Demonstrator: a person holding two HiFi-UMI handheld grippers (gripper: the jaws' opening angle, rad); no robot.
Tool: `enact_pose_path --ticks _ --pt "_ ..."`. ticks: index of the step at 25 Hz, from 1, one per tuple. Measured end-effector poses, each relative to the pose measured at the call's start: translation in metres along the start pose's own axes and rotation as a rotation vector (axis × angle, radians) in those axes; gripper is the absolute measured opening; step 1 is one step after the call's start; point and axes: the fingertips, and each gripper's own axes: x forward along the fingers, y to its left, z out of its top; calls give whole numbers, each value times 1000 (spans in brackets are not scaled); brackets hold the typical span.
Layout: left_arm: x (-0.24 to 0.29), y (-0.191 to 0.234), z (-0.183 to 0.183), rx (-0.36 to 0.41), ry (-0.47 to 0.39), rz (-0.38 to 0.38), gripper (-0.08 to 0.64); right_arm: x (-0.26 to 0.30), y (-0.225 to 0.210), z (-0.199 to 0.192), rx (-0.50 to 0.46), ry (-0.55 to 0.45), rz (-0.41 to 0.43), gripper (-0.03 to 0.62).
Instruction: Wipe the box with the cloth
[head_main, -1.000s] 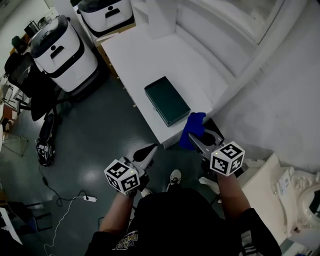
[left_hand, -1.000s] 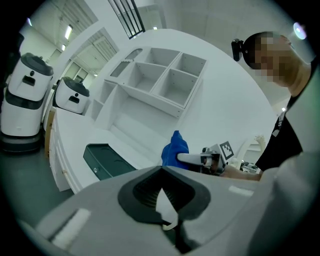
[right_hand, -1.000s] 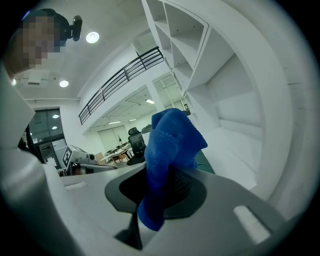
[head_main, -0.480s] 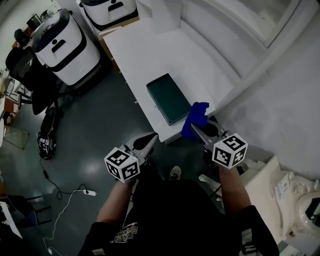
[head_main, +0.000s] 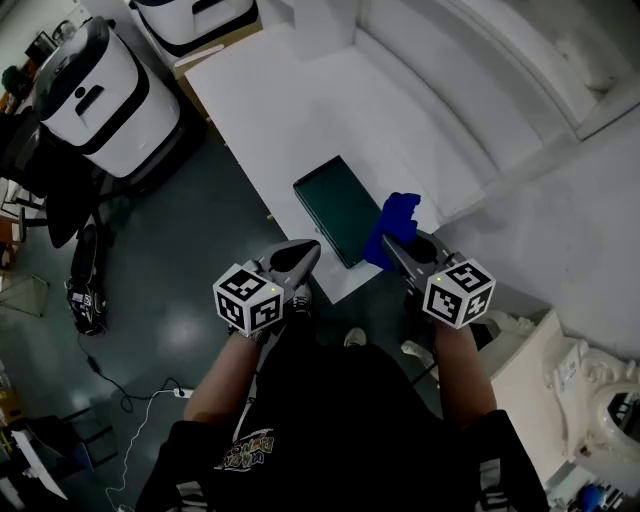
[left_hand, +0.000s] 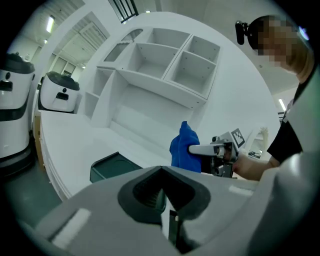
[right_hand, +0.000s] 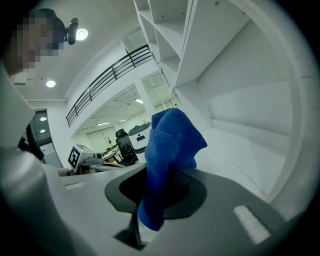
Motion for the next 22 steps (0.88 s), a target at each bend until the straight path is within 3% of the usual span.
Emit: enact_pose_path --ticks 6,16,22 --pt "15 47 0 16 58 9 0 36 -14 1 16 29 -34 98" --pt "45 130 5 140 183 60 2 81 -40 2 -23 115 -127 98" --pt "72 166 6 203 258 53 53 109 -54 -4 -87 203 -199 98"
